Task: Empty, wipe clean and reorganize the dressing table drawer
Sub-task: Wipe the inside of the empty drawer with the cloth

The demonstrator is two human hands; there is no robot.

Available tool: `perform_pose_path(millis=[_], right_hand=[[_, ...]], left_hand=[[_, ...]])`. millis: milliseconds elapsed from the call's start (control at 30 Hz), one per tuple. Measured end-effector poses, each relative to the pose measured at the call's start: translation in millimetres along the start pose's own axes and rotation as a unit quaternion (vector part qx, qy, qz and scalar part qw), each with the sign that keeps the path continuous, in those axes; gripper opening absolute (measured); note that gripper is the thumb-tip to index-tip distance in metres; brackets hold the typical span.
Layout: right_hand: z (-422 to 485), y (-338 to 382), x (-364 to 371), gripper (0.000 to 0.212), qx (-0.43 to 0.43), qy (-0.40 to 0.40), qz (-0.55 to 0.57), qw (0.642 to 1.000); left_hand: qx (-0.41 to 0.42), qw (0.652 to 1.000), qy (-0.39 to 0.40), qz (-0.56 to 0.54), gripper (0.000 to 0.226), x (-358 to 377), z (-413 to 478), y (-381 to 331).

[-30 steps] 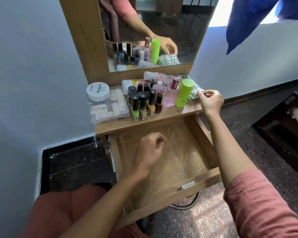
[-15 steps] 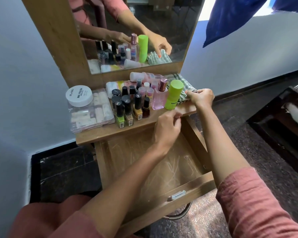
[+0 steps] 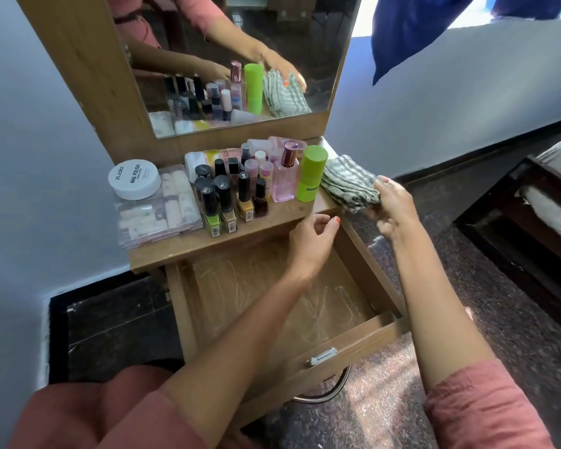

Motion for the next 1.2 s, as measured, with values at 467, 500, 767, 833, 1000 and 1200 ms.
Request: perform_pose_path(millis=[467,500,767,833,1000,1200], right_hand=[[-37,-23,-16,0.023,0.058,-0.024,0.100,0.993],[-40,-26,-19,0.023,0.064,-0.026,0.111,0.991],[-76,-43,-51,0.021,0.101,-0.019,0.122,0.987],[-87,-42,-55,0.022,0.098,-0.008,0.114,0.989],[-108,-42,-57,0.017,0.011,0.021,0.018,1.000],[-112,-57,-45,0.017,-0.125,0.036,-0.286,0.949]], left_hand=[[-0.229,0.923,0.091,-0.296,0.020,31,-3,2],[-0.235,0.916,0.089,-0.314,0.024,31,-5,1],[-0.213,0.924,0.080,-0.306,0.011,30,-20,4],[-0.194,0.940,0.071,-0.273,0.026,25,-24,8],[-0.166,0.962,0.055,-0.208,0.037,1,-35,23],[-0.170,0.978,0.027,-0.122,0.038,-28,-42,54]])
Point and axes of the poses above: each hand's wrist, its own z-axis towards the middle knuckle, its own x-axis out of the palm, y = z × x, the point moved 7 cm from there along z, towards the middle knuckle, and after that the axes turned 12 degrees about -y, right-handed, at the moved point
